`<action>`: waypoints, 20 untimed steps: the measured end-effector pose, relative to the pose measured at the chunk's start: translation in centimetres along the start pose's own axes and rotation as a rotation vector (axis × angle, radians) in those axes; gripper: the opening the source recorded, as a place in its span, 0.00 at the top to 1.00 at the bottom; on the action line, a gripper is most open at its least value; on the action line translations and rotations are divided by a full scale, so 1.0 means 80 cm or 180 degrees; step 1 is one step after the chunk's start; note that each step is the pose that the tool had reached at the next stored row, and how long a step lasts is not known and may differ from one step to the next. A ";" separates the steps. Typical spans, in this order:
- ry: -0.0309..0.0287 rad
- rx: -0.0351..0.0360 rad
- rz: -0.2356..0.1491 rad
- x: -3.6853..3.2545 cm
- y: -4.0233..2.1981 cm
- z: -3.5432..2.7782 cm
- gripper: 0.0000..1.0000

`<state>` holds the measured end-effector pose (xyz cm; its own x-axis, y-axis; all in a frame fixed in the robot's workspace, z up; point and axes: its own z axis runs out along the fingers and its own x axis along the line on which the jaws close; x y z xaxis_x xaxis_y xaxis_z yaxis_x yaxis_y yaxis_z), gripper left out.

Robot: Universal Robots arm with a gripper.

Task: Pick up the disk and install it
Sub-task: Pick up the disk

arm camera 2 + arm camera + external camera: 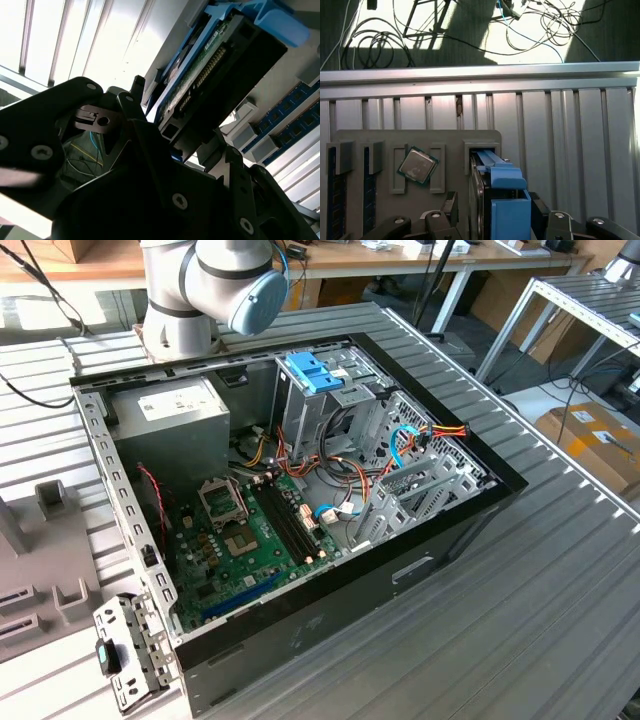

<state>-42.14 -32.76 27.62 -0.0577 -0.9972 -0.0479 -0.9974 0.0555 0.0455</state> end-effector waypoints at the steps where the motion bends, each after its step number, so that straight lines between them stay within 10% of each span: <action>1: 0.0000 0.0000 0.0000 -0.0001 0.0000 0.0001 0.34; 20: 0.0000 0.0000 0.0000 -0.0091 0.0005 0.0005 0.34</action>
<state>-42.14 -32.03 27.62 -0.0577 -0.9972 -0.0478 -0.9974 0.0555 0.0455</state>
